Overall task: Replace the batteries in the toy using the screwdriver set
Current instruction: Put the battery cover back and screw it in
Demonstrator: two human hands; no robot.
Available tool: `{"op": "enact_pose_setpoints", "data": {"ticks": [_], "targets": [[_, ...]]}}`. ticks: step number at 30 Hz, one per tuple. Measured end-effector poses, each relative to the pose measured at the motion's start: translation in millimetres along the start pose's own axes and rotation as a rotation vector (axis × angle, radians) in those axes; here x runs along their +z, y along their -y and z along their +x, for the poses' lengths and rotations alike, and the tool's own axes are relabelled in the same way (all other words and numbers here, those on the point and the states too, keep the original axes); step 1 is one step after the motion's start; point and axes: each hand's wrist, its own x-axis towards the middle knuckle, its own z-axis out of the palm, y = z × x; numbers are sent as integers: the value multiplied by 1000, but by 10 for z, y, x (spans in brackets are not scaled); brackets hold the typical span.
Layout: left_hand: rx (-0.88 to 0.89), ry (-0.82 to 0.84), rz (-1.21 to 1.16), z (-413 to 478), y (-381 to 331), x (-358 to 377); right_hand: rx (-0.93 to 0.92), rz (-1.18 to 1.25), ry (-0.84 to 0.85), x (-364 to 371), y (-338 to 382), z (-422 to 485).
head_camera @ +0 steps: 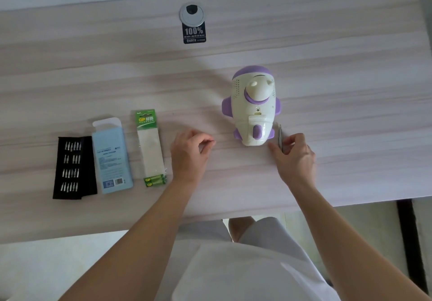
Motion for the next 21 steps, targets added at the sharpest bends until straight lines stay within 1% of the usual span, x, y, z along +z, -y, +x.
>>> {"op": "enact_pose_setpoints", "data": {"ticks": [5, 10, 12, 14, 17, 21], "targets": [[60, 10, 59, 32, 5, -5, 8, -14, -11, 2, 44, -17], [97, 24, 169, 15, -17, 13, 15, -55, -8, 5, 67, -44], [111, 17, 164, 3, -3, 15, 30, -95, 3, 3, 92, -54], [141, -1, 84, 10, 12, 5, 39, -158, 15, 3, 128, -64], [95, -28, -100, 66, -55, -57, 27, -226, 30, 4, 151, -74], [13, -55, -287, 138, -246, -183, 20, -139, 34, -34, 112, -64]]}}
